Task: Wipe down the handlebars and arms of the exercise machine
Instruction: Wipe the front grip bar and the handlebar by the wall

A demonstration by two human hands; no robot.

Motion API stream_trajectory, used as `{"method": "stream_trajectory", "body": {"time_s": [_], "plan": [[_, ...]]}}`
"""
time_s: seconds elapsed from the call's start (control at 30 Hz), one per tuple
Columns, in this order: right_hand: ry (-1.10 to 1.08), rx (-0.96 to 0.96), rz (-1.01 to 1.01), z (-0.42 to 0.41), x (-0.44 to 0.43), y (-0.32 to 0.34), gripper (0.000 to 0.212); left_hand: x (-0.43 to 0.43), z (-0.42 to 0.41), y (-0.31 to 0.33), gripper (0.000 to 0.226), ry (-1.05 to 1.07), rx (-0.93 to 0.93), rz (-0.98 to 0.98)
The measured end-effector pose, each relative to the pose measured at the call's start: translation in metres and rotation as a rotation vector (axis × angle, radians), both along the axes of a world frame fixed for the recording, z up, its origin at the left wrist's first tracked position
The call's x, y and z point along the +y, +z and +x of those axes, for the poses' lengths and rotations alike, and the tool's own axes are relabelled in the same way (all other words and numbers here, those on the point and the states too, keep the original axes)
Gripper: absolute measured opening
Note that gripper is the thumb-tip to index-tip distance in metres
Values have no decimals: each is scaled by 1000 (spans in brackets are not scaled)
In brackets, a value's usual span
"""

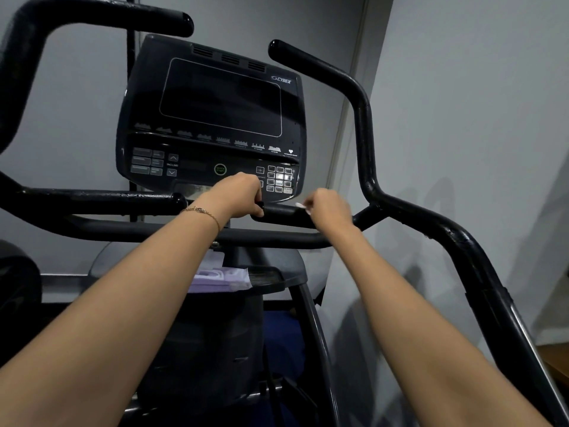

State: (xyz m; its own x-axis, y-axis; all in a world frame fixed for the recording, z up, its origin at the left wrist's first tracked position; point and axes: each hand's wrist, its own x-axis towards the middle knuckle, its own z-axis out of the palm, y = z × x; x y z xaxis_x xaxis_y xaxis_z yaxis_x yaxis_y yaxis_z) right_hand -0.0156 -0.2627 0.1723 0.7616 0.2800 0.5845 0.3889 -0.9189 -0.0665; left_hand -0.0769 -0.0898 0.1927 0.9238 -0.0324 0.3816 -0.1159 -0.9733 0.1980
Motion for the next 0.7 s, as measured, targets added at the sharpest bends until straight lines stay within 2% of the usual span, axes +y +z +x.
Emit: {"method": "stream_trajectory", "body": {"time_s": [0.07, 0.3, 0.47, 0.7], "plan": [[-55, 8, -40, 9, -7, 4, 30, -2, 0, 3, 25, 9, 17, 22], [123, -55, 28, 5, 3, -9, 31, -7, 0, 11, 28, 22, 70, 54], [-110, 24, -93, 24, -39, 0, 25, -5, 2, 8, 26, 20, 63, 47], [-114, -37, -102, 27, -46, -10, 21, -6, 2, 13, 27, 2, 91, 52]]}}
